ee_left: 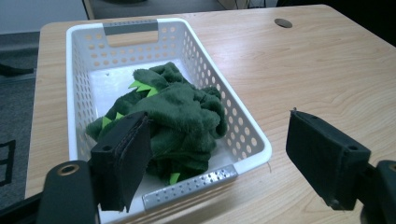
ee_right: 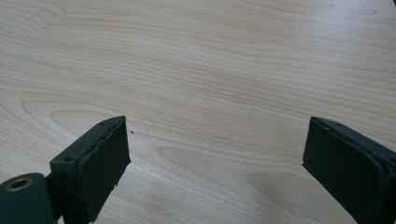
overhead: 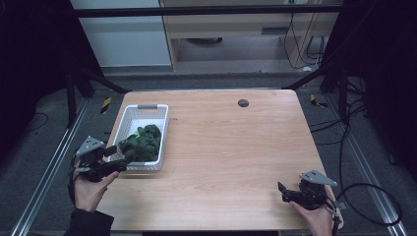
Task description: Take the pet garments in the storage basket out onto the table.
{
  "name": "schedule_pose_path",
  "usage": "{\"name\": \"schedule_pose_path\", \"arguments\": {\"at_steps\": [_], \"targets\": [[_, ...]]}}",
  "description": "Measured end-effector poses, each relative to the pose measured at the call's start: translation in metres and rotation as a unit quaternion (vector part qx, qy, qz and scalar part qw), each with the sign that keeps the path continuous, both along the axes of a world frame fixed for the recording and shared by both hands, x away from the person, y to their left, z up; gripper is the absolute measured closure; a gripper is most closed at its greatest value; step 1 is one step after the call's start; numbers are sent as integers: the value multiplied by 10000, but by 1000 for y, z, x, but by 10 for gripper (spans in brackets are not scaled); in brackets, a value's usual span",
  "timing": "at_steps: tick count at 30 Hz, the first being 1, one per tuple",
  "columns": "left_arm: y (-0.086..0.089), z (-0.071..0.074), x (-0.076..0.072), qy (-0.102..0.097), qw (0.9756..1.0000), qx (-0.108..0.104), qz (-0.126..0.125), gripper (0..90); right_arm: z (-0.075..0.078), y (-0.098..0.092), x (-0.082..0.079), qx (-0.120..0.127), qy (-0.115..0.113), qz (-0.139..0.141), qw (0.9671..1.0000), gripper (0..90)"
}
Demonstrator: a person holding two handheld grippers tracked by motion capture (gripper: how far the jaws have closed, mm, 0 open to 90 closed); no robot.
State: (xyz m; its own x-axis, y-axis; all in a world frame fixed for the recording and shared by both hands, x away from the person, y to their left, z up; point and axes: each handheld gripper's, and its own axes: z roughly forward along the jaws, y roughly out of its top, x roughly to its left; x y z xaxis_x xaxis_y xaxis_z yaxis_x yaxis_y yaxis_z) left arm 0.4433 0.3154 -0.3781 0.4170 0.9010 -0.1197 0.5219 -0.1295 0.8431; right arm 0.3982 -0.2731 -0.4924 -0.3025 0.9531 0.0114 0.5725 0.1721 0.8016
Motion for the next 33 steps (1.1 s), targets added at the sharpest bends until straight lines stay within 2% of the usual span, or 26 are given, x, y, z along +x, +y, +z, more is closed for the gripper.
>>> {"name": "schedule_pose_path", "arguments": {"at_steps": [11,21,33], "targets": [[1,6,20,92,9998,203,-6,212,0,1,1,1,18,23,10000,73],[-4,10,38,264,9988,407,-74,204,-1,1,2,6,45,49,10000,70],[-11,5,64,609,9952,739,-183,178,-1,1,2,20,77,60,9999,66]]}}
